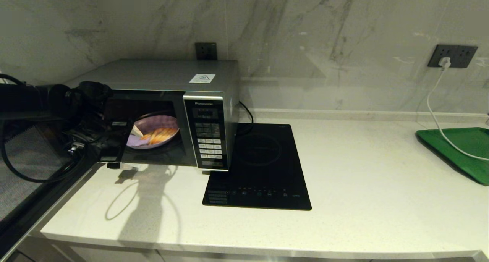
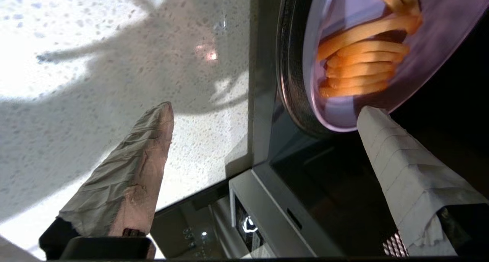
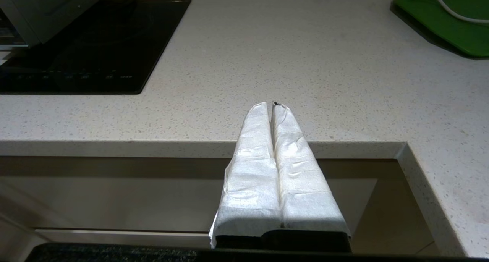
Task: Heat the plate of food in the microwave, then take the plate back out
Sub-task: Take the plate out of the microwave
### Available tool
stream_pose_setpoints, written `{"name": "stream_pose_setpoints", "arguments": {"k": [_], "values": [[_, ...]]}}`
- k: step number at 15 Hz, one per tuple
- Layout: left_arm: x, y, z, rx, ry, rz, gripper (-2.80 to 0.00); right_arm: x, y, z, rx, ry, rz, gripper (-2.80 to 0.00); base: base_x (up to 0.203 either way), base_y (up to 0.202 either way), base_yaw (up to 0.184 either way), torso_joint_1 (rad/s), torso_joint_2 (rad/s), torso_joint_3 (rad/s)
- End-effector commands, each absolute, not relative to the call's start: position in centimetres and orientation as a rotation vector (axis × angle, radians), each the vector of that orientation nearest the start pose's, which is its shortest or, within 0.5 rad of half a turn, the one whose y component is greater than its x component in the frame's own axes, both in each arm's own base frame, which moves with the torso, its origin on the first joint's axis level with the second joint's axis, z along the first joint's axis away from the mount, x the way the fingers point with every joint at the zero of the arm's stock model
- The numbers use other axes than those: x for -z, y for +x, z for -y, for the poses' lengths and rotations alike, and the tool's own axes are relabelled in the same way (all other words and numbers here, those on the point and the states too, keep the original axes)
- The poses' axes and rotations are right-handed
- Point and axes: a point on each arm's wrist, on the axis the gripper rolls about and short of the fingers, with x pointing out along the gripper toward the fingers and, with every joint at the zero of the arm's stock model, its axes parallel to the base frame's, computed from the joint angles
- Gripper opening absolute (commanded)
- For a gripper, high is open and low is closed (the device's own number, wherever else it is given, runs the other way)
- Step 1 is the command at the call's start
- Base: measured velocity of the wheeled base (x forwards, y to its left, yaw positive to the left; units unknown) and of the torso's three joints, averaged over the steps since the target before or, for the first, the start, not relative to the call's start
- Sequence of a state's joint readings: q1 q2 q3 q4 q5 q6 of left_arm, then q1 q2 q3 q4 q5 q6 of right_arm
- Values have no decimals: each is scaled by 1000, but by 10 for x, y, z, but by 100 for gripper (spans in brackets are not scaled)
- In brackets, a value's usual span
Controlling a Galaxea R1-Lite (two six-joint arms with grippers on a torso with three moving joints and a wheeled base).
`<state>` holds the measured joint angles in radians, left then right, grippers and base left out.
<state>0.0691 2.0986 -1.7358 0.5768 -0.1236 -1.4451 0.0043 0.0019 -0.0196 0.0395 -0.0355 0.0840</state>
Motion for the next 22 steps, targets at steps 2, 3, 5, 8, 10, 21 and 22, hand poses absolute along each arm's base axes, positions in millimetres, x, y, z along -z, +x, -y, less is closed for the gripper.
{"name": "stream_pose_setpoints", "arguments": {"k": [2,3,5,8,10,21,22], "values": [[-176,414,-32,-655,-1430,-804,0,-77,-24,1,32,84,-20,-280,0,0,0,0,0,0],[-175,416,-33,-654,-1432,-801,0,-77,-24,1,32,84,-21,-280,0,0,0,0,0,0],[-172,421,-36,-658,-1424,-803,0,-77,-24,1,30,84,-20,-280,0,0,0,0,0,0],[-167,424,-41,-665,-1415,-808,0,-77,-24,1,32,84,-20,-280,0,0,0,0,0,0],[-163,425,-41,-673,-1410,-818,0,-77,-24,1,32,84,-22,-280,0,0,0,0,0,0],[-155,423,-40,-703,-1387,-870,0,-77,-24,1,32,84,-22,-280,0,0,0,0,0,0],[-154,422,-39,-713,-1384,-883,0,-77,-24,1,32,84,-20,-280,0,0,0,0,0,0]]}}
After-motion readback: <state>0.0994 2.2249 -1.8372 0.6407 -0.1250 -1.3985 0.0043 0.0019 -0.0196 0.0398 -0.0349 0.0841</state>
